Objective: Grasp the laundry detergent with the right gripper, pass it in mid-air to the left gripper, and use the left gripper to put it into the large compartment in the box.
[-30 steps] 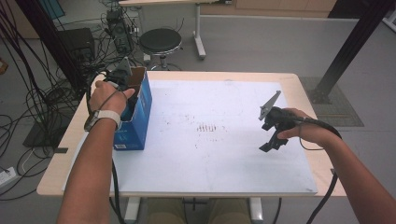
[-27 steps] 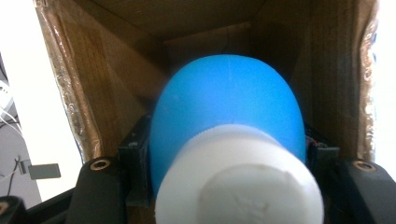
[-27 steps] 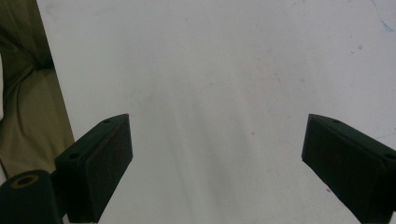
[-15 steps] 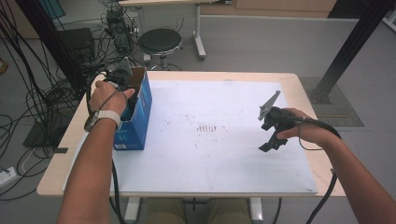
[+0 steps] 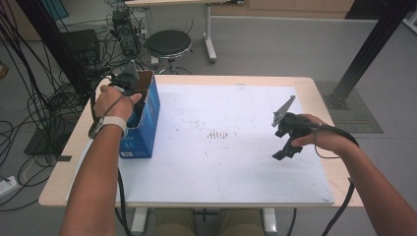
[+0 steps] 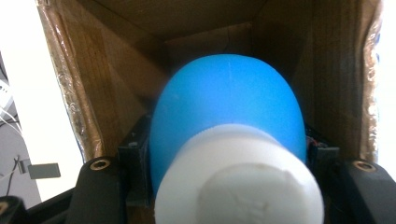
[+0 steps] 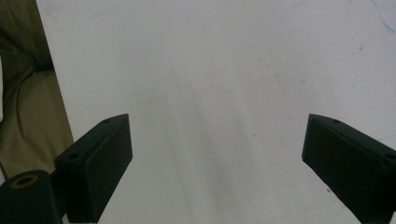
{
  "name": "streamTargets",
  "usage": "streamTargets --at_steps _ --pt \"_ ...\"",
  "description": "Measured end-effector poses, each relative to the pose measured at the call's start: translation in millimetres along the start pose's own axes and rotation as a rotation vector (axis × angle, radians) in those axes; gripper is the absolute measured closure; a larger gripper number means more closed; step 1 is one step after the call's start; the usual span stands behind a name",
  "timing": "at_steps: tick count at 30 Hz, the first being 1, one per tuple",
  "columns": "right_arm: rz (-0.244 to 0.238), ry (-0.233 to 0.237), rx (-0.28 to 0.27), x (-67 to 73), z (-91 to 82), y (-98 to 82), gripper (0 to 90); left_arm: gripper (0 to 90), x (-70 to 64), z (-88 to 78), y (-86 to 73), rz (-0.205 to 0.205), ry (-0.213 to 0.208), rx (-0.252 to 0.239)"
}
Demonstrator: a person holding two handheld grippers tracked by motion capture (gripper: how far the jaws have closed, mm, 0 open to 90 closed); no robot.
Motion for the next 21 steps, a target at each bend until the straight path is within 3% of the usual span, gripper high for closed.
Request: streamTargets --at_steps 21 --pt "0.001 -0.002 0.002 -0.3 -0.3 -0.4 8.6 37.2 0.4 0.2 -0.1 -0.001 0.002 -0.002"
Point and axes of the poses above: each handheld gripper's, and its own axes: z roughly forward along the jaws, y roughly out of its top, x roughly to its left, the point moved 4 cm from there along z, roughly forward along the jaws, and after that the axes turned 3 degrees about -y, right-handed, at the moved point
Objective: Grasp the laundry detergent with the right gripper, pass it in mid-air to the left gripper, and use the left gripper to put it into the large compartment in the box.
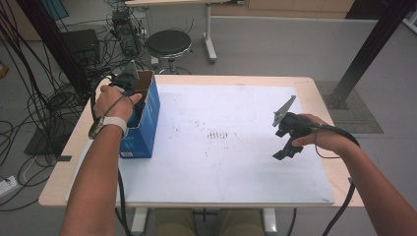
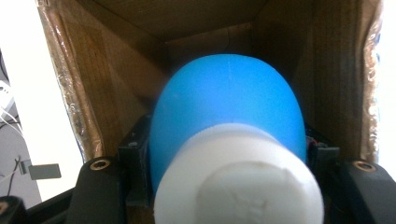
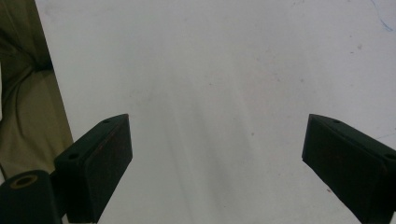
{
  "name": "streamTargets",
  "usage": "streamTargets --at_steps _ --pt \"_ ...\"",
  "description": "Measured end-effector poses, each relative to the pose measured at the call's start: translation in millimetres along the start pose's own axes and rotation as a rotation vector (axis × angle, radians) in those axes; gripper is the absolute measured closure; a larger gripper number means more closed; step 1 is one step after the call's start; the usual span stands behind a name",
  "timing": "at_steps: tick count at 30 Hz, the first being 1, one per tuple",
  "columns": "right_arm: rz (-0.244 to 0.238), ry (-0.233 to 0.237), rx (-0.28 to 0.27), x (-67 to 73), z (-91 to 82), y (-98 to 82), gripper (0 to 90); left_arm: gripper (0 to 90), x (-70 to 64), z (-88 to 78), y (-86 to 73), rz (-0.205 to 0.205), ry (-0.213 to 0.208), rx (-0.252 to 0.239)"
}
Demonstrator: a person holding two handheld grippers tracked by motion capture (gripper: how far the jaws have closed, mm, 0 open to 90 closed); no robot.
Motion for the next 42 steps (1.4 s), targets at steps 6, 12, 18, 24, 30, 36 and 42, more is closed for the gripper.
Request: streamTargets --at_steps 6,12,18,24,30,36,42 --pt "-0.004 0.003 0.0 0.8 0.9 2.0 8.6 37.2 0.8 0.0 -0.3 0.0 -0.004 0.0" --pt "-0.002 0.006 -0.003 1.4 2.2 2.2 8.6 37.2 0.2 0.1 0.0 0.003 -0.002 0.0" --pt "-0.001 0.005 0.0 1.4 2.2 0.9 8.6 37.1 0.4 -0.1 -0.2 0.002 -0.003 0.0" --pt "-0.001 0.006 0.001 1.3 2.3 -0.2 8.6 37.1 0.4 0.0 -0.1 0.003 -0.003 -0.003" --pt "-0.001 0.01 0.003 1.4 3.8 -0.2 8.6 37.1 0.5 0.2 0.2 0.004 -0.004 -0.006" --pt "-0.003 0.01 0.003 1.7 4.2 0.5 8.4 37.0 0.6 0.3 0.3 0.006 -0.005 -0.007" --pt "0.002 0.012 0.004 2.2 4.5 -0.5 8.4 36.9 1.1 0.7 0.8 0.009 -0.009 -0.008"
Point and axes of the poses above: each handheld gripper's, and its own axes: z roughly forward along the jaws, y roughly out of its top, x roughly to its left, the point moved 4 cm from there along z, roughly forward along the jaws, and after that the axes turned 3 degrees about -y, right-handed, at the moved point
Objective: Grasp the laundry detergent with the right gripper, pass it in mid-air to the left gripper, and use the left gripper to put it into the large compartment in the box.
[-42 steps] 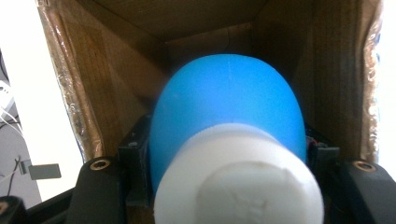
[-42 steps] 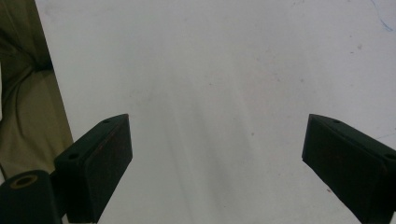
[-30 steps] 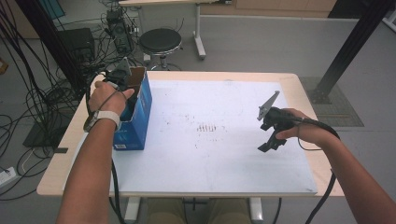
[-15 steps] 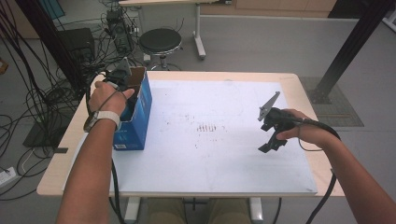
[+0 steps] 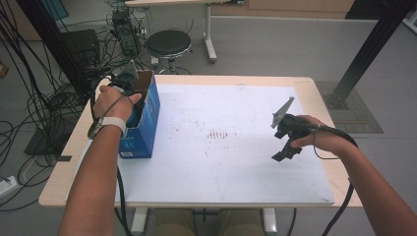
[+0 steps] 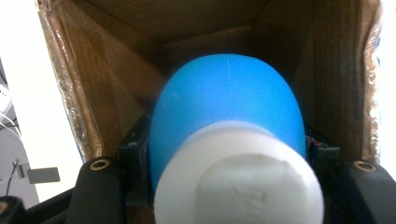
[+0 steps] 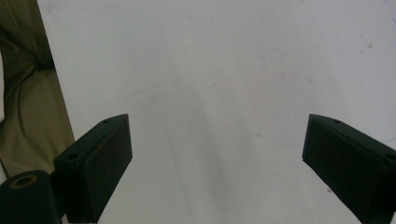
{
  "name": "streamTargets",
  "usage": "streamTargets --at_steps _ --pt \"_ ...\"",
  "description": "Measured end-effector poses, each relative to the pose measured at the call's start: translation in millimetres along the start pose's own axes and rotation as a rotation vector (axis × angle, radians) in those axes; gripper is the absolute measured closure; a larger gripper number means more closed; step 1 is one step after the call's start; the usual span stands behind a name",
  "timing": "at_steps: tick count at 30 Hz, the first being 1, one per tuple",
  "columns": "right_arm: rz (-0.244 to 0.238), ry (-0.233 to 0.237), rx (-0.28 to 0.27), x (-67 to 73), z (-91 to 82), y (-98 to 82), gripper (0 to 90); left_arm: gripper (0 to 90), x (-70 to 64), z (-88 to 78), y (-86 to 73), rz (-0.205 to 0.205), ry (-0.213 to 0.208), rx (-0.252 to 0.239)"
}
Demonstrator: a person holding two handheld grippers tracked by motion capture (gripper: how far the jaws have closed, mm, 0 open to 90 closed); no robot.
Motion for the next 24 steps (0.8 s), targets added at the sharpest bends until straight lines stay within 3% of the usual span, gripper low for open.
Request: streamTargets --at_steps 10,24 --pt "-0.002 0.003 -0.001 0.6 -0.3 -0.7 8.5 31.4 2.3 1.3 0.0 0.006 0.009 -0.004" --pt "-0.009 0.008 0.006 2.5 0.4 2.0 8.5 28.0 3.8 -7.1 -1.3 0.013 -0.033 -0.04"
Point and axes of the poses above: each handheld gripper's, and its own axes: z roughly forward along the jaws, y roughly out of its top, x roughly to its left, the point moved 4 cm from there along z, roughly forward along the jaws, and after that the axes turned 3 degrees about -y, right-handed, at the moved point
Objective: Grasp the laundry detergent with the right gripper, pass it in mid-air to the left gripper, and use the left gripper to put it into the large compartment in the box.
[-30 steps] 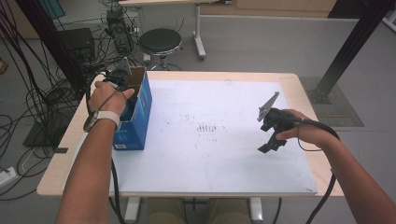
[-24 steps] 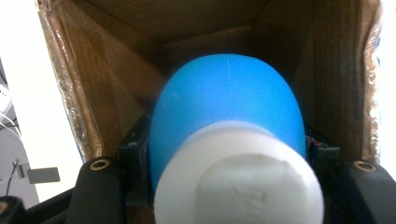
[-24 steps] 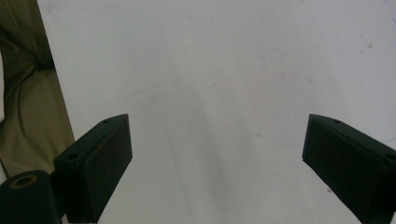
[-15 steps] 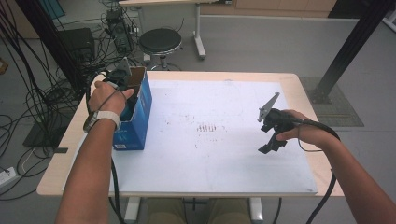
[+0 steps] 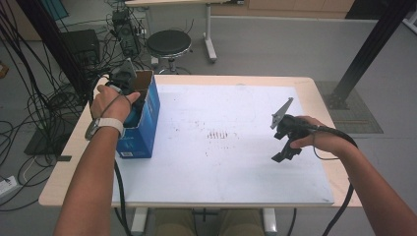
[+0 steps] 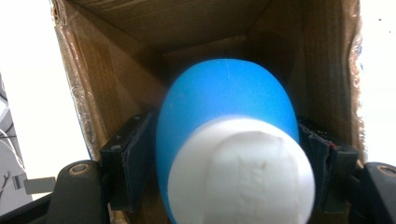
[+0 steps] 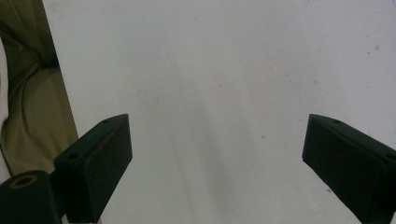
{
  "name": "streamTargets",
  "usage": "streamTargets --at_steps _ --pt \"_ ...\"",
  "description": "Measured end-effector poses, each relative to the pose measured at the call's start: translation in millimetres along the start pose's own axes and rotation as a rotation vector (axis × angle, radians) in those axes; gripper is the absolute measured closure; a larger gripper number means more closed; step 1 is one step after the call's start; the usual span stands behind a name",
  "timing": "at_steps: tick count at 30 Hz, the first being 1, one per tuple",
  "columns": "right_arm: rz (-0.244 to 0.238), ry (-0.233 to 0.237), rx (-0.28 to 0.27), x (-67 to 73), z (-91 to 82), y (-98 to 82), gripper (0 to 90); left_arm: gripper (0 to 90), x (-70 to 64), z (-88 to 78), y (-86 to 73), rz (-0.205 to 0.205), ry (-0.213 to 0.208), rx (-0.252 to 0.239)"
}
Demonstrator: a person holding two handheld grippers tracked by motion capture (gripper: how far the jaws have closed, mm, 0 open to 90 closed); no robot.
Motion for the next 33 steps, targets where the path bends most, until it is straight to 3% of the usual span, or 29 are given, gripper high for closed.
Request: streamTargets --at_steps 9,18,33 --pt "-0.006 -0.001 0.001 1.7 -1.2 2.6 8.4 20.2 0.7 -12.7 -0.5 0.0 -0.01 -0.024" --pt "-0.009 -0.006 0.006 2.9 -3.9 3.3 8.5 14.4 0.7 -27.1 -0.3 0.02 0.013 -0.03" --pt "-0.007 -0.017 0.007 2.8 -10.3 2.8 8.5 13.6 -14.1 -51.4 3.9 0.1 -0.002 -0.096"
Point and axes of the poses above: each handheld gripper's, and its own axes: z roughly forward along the jaws, y roughly out of its top, x roughly to its left, the point moved 4 cm from there along z, roughly forward along the jaws, and after that the axes turned 3 degrees about -y, right-handed, at the moved point
